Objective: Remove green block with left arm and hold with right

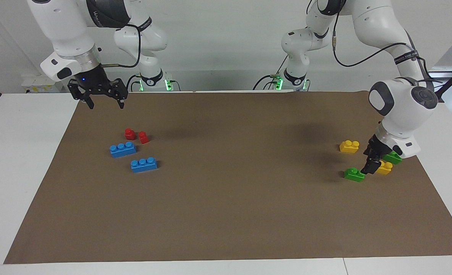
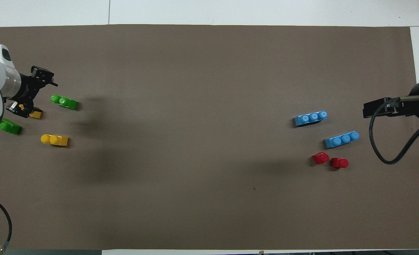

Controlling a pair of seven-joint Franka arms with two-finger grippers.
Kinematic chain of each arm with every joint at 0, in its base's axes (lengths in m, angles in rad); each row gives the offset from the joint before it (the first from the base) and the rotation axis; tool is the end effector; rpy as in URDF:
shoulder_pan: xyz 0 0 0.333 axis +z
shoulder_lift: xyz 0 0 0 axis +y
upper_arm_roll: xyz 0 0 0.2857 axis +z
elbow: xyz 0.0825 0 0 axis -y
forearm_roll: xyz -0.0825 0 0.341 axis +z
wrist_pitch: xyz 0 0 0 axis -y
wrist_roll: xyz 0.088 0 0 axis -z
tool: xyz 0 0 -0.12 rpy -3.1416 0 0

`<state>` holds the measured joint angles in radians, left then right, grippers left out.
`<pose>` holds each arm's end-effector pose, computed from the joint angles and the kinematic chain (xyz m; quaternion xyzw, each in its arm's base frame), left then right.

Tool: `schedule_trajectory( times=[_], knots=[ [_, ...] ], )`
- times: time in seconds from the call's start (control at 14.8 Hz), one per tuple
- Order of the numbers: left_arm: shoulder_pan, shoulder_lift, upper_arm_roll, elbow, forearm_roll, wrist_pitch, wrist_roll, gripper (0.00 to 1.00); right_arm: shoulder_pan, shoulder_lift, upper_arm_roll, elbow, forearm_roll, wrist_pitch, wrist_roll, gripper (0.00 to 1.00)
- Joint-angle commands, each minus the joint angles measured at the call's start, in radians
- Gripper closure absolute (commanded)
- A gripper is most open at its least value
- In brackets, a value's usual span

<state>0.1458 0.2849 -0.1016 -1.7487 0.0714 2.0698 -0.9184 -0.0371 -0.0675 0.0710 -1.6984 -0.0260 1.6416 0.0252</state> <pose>0.5927 0.0348 0.3897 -0.8926 -0.4502 -0.0246 0.0078 0.4975 0.0150 0.5664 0.9999 0.0051 0.0057 0.0152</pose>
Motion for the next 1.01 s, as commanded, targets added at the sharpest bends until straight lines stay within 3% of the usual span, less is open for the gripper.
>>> schedule_trajectory(
  times=[0.0, 0.68, 0.95],
  knots=[
    [-0.066, -0.004, 0.010, 0.070, 0.094, -0.120, 0.047, 0.00, -0.004, -0.008, 0.003, -0.007, -0.018, 0.000, -0.019, 0.00],
    [-0.088, -0.150, -0.009, 0.113, 0.097, -0.371, 0.602, 0.00, -0.007, -0.011, 0.001, -0.012, 0.006, -0.003, 0.065, 0.00],
    [-0.075, -0.225, -0.003, 0.130, -0.028, -0.468, 0.723, 0.00, -0.014, -0.011, 0.001, -0.012, 0.040, -0.005, 0.084, 0.00]
  ],
)
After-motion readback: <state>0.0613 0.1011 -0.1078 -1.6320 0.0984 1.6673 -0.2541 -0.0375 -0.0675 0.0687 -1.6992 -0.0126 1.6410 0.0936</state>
